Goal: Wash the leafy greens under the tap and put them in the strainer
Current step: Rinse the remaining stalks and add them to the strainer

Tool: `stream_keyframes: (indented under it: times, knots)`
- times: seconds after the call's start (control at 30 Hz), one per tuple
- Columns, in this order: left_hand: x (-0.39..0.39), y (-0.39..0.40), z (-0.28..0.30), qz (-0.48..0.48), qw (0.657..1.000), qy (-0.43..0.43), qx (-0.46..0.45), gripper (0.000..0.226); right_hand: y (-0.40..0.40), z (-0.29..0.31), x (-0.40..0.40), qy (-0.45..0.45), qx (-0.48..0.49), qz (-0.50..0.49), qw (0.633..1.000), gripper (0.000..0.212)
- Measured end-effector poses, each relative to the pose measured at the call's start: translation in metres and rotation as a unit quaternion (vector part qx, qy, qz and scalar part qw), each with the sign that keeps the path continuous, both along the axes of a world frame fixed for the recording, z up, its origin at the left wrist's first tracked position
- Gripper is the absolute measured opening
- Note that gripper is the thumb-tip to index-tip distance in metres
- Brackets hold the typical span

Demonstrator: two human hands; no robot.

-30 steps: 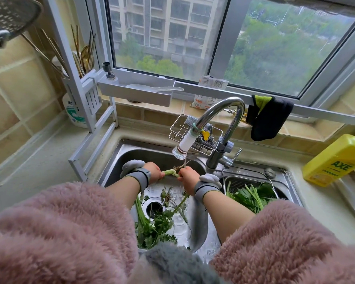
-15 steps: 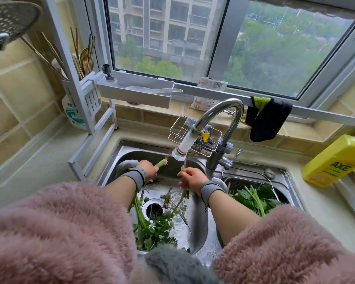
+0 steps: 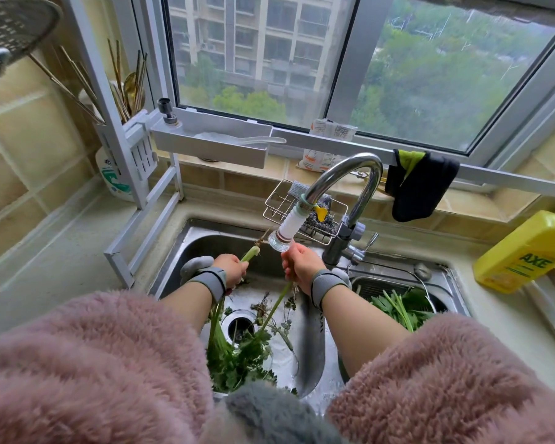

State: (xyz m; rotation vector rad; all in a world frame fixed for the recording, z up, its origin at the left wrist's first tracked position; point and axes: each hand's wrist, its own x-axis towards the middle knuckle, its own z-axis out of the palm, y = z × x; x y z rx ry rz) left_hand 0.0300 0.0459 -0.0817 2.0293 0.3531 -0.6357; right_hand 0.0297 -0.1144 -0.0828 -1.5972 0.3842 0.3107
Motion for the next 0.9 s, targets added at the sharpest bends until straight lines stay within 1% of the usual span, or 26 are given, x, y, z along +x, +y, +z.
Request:
stream_keyframes:
  times: [0.1,0.23,0.3,0.4,0.43,0.6,0.7,0.77,0.9]
  knots:
    - [0.000,-0.002,0.000,0.004,1.000,0.005,-0.021,0.031,0.005,0.000,0.004,-0.002,0.002,0.013,1.000,0.032]
    - [0.002,-0.001,-0.002,0.011,0.999,-0.003,-0.033,0.034,0.005,0.002,0.002,0.011,0.098,-0.018,0.995,0.030]
    - [0.002,-0.001,-0.003,0.017,0.999,-0.004,-0.042,0.033,0.004,0.002,0.002,0.009,0.088,-0.024,0.996,0.029]
    - [0.002,-0.003,-0.003,0.022,0.998,0.000,-0.055,0.031,0.001,0.000,0.002,0.016,0.021,-0.010,1.000,0.030]
    - [0.001,-0.004,-0.003,0.022,0.998,0.000,-0.057,0.031,0.001,-0.001,0.003,0.019,0.015,-0.005,1.000,0.029]
    - [0.000,-0.010,0.002,0.030,0.997,0.003,-0.070,0.031,-0.001,0.001,0.001,0.004,0.091,-0.013,0.996,0.026]
    - [0.000,-0.011,0.002,0.048,0.994,0.015,-0.098,0.028,0.000,-0.001,-0.001,-0.006,0.080,0.005,0.997,0.022]
    - [0.001,-0.012,0.002,0.063,0.990,0.018,-0.122,0.025,0.000,-0.002,0.000,-0.006,0.072,0.012,0.997,0.023]
    - [0.003,-0.013,0.002,0.094,0.981,0.002,-0.171,0.019,-0.003,-0.003,-0.003,-0.005,0.088,0.034,0.996,0.024]
